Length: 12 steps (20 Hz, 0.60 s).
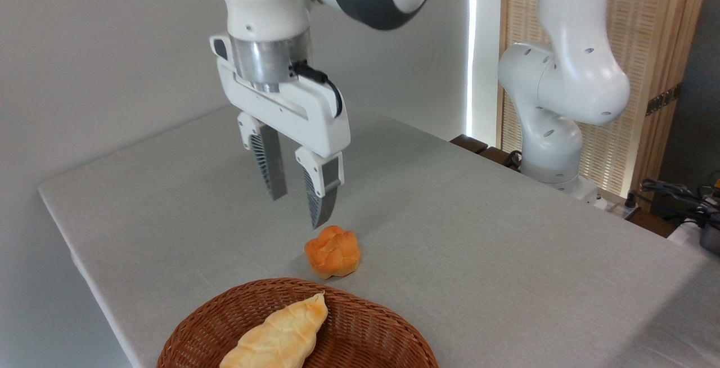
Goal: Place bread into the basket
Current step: 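Lower the open gripper down around the orange bread roll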
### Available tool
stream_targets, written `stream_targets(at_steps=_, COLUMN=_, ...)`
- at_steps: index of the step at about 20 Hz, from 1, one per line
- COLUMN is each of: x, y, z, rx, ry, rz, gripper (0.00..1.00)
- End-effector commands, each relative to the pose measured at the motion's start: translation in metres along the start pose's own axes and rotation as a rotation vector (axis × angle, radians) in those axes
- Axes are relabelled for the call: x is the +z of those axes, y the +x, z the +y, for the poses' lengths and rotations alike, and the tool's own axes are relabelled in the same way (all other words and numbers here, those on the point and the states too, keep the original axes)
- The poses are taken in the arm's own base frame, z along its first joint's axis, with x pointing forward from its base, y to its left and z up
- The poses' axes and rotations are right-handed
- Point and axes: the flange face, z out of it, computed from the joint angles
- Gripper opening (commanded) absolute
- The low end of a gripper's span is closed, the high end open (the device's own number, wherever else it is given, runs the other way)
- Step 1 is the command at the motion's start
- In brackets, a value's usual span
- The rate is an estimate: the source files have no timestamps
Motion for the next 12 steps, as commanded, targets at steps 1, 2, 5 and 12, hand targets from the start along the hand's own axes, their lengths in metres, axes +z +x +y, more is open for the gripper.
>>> stream_targets(at_steps=1, x=0.030, y=-0.018, z=0.023, rx=0.084, ry=-0.038, rz=-0.040, gripper=1.00)
stream_targets(at_steps=2, x=0.036, y=-0.018, z=0.025, rx=0.088, ry=-0.044, rz=-0.047, gripper=1.00)
stream_targets(at_steps=5, x=0.065, y=-0.024, z=0.029, rx=0.089, ry=-0.070, rz=-0.080, gripper=1.00)
stream_targets(at_steps=12, x=0.104, y=-0.009, z=0.022, rx=0.096, ry=-0.069, rz=-0.097, gripper=1.00)
